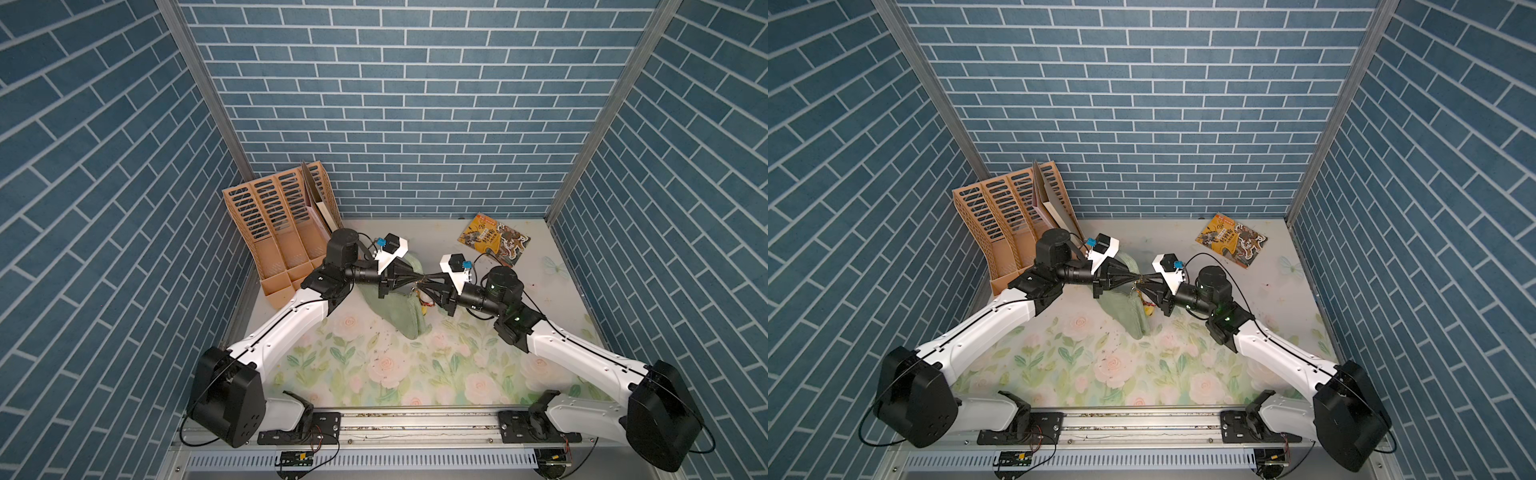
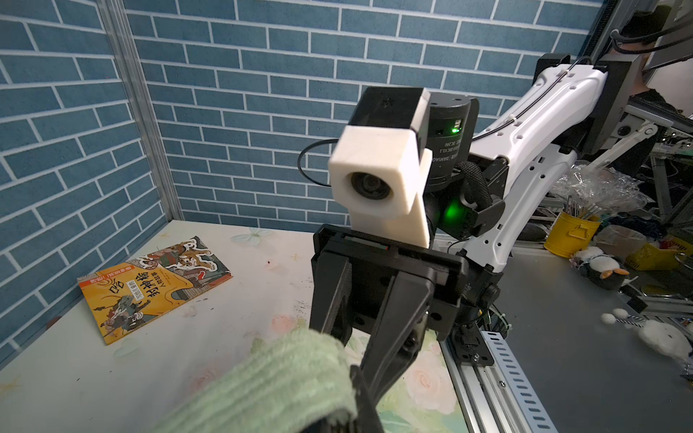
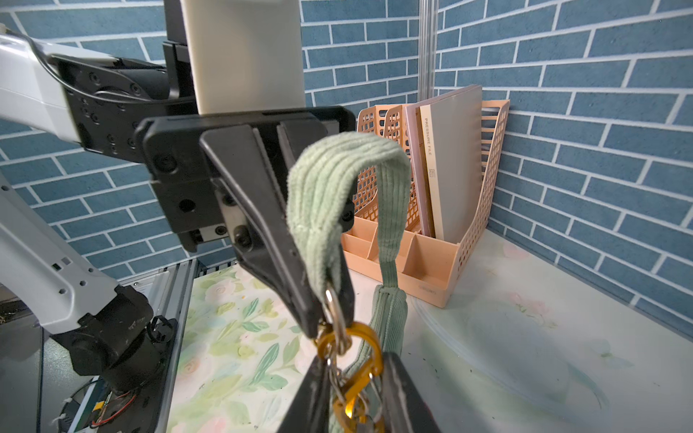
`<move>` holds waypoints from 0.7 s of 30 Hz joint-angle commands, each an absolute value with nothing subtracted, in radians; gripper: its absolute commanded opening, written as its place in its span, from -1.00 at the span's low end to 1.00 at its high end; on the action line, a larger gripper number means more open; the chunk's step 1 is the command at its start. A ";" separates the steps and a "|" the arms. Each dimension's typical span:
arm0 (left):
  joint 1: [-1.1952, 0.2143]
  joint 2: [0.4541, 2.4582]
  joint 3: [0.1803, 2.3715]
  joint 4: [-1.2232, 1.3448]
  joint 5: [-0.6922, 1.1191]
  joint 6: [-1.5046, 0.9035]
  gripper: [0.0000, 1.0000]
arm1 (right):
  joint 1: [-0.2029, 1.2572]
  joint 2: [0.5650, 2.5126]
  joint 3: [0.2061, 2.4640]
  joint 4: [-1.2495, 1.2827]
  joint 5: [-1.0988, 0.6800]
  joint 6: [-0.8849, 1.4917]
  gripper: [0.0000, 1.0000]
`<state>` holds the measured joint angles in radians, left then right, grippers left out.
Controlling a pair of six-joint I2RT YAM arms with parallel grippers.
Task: Remove the decoration from the bag
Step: Remove the decoration item from the bag.
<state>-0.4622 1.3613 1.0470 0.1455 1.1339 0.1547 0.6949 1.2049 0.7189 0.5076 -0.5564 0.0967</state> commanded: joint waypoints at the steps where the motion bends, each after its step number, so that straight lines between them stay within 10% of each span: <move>1: -0.457 1.333 1.057 0.141 1.145 0.176 -1.00 | 0.696 1.178 0.712 0.522 -0.526 0.095 -0.50; 21: -0.452 1.327 1.089 0.046 1.044 0.225 -1.00 | 0.699 1.198 0.760 0.479 -0.458 0.242 -0.73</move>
<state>-0.4622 1.3499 1.0580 0.0597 1.0588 0.1959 0.6956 1.2015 0.7280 0.4870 -0.4820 0.1829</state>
